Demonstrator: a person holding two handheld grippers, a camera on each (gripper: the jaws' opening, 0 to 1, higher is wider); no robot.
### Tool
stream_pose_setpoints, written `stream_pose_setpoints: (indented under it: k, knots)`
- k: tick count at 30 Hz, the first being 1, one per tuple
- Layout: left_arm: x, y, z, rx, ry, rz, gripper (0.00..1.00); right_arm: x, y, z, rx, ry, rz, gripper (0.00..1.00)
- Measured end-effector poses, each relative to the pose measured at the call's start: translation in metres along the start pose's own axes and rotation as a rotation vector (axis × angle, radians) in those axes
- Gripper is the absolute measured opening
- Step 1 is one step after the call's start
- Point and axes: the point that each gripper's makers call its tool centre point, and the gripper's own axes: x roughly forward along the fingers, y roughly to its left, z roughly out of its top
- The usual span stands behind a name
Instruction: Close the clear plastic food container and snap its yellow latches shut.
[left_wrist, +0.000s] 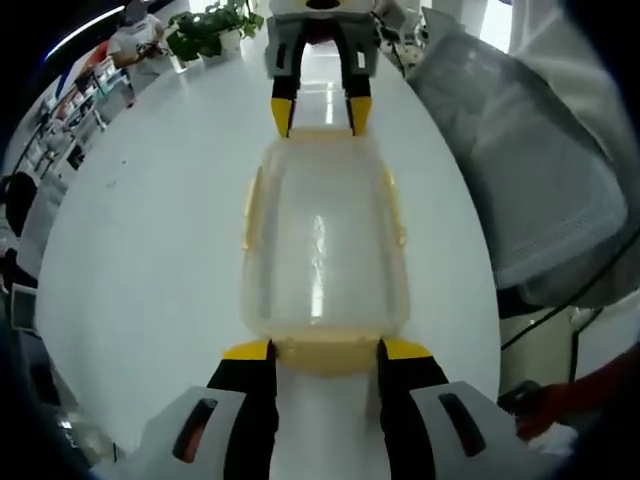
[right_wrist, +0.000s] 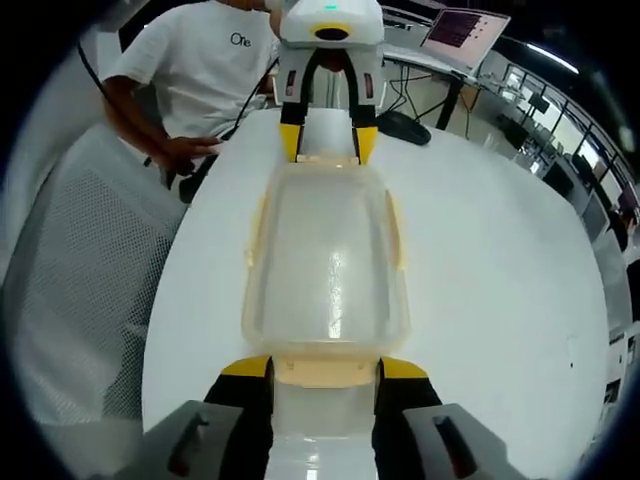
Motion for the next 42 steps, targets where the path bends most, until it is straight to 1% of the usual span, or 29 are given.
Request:
stream_pose_setpoints:
  k: [5, 13, 18, 21, 27, 33, 38, 40, 42]
  knots:
    - [-0.008, -0.002, 0.006, 0.004, 0.005, 0.009, 0.37, -0.011, 0.001, 0.005, -0.010, -0.013, -0.004, 0.36]
    - [-0.016, -0.006, 0.016, -0.002, 0.005, 0.024, 0.37, -0.026, 0.004, 0.006, -0.022, -0.015, -0.008, 0.36]
    - [-0.025, -0.011, 0.027, -0.023, -0.004, 0.010, 0.37, -0.038, 0.006, 0.005, -0.032, -0.016, -0.003, 0.36]
    - [-0.029, -0.011, 0.034, -0.021, -0.007, 0.013, 0.37, -0.044, 0.008, 0.003, -0.014, -0.025, 0.006, 0.35]
    - [-0.030, -0.013, 0.047, -0.008, 0.009, 0.016, 0.37, -0.058, 0.010, -0.003, -0.020, -0.027, 0.001, 0.35]
    - [-0.031, -0.016, 0.065, -0.012, 0.002, 0.012, 0.37, -0.071, 0.013, -0.011, -0.019, -0.021, 0.002, 0.35]
    - [-0.029, -0.017, 0.081, -0.003, 0.001, 0.020, 0.37, -0.085, 0.015, -0.024, -0.019, -0.015, -0.013, 0.35]
    - [-0.028, -0.019, 0.089, -0.002, -0.002, 0.014, 0.37, -0.088, 0.018, -0.029, -0.017, -0.015, -0.014, 0.35]
    - [-0.027, -0.020, 0.092, -0.001, 0.000, 0.013, 0.37, -0.092, 0.020, -0.032, -0.019, -0.015, -0.023, 0.35]
